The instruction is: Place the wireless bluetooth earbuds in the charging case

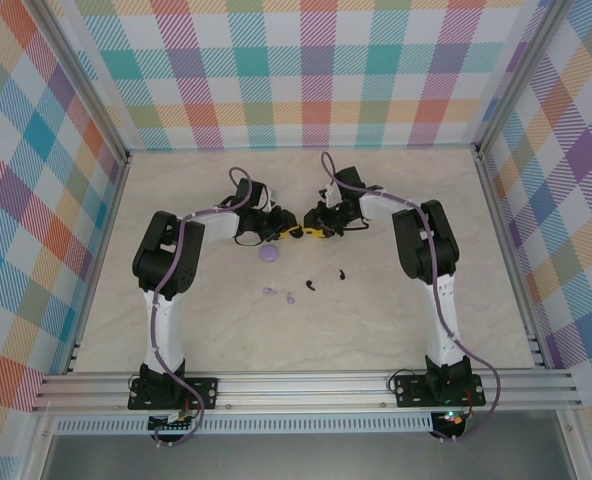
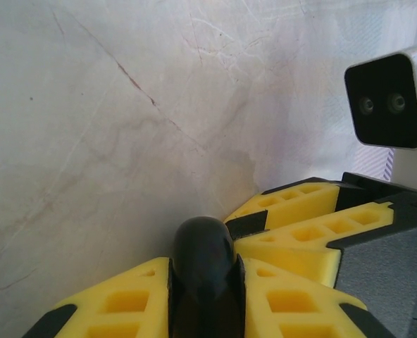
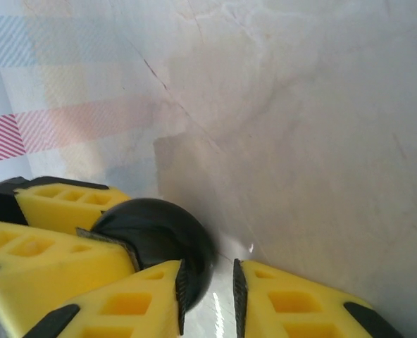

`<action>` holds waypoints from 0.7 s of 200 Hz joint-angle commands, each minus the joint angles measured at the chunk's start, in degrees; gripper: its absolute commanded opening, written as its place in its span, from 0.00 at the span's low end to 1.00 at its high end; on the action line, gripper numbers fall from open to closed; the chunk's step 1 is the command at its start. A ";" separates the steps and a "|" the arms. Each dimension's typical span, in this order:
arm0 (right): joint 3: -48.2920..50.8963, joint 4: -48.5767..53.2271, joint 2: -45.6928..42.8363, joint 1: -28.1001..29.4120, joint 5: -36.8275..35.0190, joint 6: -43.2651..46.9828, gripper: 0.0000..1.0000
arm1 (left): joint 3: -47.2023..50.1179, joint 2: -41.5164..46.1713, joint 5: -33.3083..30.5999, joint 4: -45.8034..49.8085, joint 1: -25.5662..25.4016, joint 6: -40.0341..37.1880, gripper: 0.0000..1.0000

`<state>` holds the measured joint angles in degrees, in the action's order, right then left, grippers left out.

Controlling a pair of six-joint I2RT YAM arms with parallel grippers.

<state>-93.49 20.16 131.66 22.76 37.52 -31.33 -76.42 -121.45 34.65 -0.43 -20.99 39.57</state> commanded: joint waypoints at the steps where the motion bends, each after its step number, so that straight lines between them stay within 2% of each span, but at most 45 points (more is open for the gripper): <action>1: 3.82 -0.74 -4.40 -0.48 -0.94 -0.14 0.30 | 0.75 2.34 -0.86 0.40 -0.63 -1.58 0.20; 55: 12.13 -5.59 -13.74 -3.69 0.13 2.62 0.37 | 1.07 5.86 0.89 -1.23 -0.27 -3.78 0.20; 104: 21.74 -13.80 -24.14 -8.58 5.66 5.17 0.46 | 0.55 9.99 7.57 -5.25 -0.10 -6.55 0.20; 140: 24.67 -15.33 -31.55 -10.46 11.26 8.53 0.48 | 0.62 15.02 13.68 -6.88 -0.32 -9.39 0.17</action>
<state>-70.28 8.29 104.84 12.58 42.44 -26.85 -75.88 -111.42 41.91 -4.01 -20.99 33.63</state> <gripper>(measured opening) 0.475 0.222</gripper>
